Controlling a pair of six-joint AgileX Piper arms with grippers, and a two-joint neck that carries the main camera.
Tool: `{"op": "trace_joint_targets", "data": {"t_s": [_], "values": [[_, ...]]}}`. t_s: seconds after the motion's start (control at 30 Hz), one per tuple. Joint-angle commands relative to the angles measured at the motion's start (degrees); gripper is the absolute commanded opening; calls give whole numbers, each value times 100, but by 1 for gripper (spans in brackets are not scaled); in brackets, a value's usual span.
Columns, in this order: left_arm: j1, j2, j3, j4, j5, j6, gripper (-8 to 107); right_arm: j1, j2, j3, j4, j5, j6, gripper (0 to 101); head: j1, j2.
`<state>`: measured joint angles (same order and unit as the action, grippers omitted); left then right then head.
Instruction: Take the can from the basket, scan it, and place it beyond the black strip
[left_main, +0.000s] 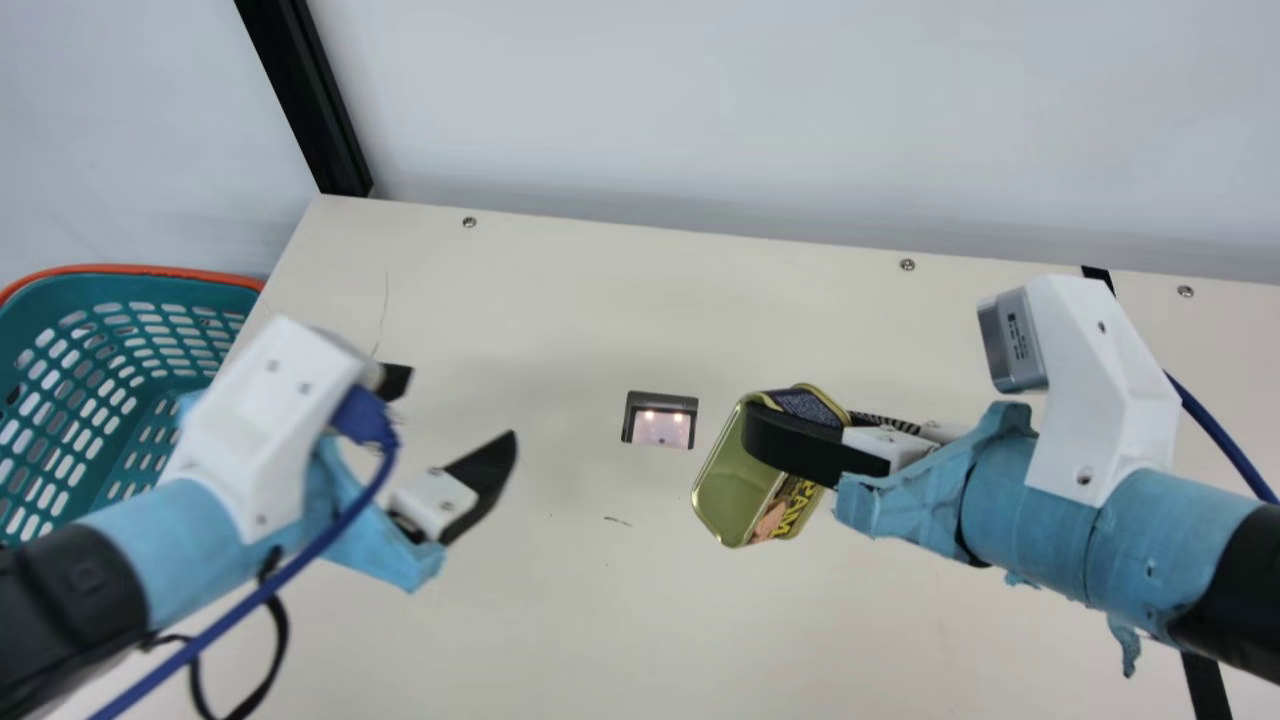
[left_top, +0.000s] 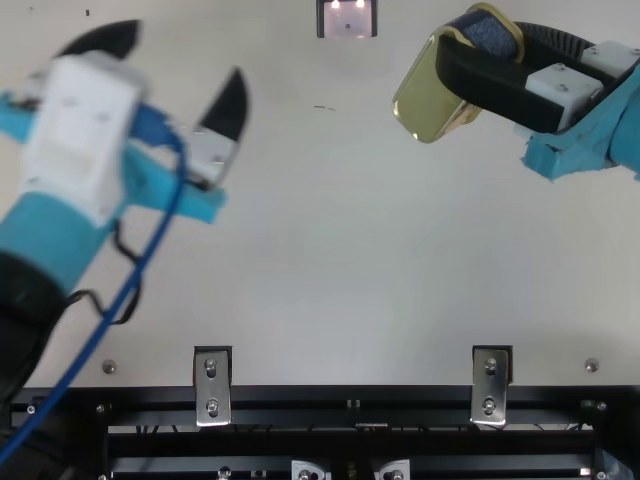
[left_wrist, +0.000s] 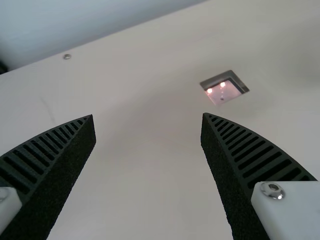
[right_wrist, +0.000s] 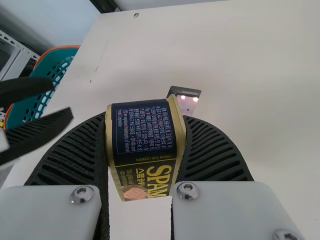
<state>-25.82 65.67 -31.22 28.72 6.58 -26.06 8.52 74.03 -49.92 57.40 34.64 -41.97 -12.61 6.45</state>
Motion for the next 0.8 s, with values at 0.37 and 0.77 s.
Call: {"op": "trace_joint_targets", "data": {"t_s": [0.37,0.77], "values": [[615,-2486,868,1475,577,-1783,90,0,0,0,0,0,0,0,-26,-55],[931,-3267,1296,1795,740,-2243,90,0,0,0,0,0,0,0,-26,-55]]}}
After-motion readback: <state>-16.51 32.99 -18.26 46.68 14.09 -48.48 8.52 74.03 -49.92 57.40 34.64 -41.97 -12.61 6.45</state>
